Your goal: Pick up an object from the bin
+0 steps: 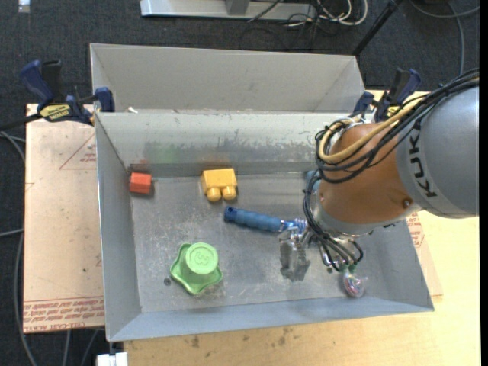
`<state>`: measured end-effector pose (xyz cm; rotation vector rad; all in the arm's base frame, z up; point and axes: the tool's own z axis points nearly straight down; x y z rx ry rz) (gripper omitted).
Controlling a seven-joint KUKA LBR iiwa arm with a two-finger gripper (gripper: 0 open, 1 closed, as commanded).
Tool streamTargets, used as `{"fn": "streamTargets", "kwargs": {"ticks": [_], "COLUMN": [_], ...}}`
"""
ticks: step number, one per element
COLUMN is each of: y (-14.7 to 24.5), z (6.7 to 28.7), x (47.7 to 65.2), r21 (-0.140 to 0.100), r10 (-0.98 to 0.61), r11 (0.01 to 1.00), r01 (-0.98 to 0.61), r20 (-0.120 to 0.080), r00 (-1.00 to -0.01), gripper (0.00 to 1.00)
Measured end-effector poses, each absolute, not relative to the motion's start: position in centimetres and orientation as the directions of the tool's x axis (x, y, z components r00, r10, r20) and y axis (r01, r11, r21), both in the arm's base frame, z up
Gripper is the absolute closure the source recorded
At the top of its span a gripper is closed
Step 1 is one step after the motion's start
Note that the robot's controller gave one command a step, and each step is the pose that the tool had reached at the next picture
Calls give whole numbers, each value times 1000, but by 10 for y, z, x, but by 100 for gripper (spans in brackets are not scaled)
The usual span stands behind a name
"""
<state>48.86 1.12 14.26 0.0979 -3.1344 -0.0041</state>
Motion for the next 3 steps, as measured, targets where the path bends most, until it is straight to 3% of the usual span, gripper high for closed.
{"fn": "streamTargets", "kwargs": {"ticks": [1, 2, 3], "y": [41, 40, -26], "z": [105, 106, 123], "x": [479, 480, 527], "r21": [3, 1, -5], "r10": [-303, -302, -260], "r11": [953, 953, 966], "r01": [-303, -302, -260], "r20": [3, -1, -6], "r00": [-953, -953, -966], "gripper": [100, 0, 0]}}
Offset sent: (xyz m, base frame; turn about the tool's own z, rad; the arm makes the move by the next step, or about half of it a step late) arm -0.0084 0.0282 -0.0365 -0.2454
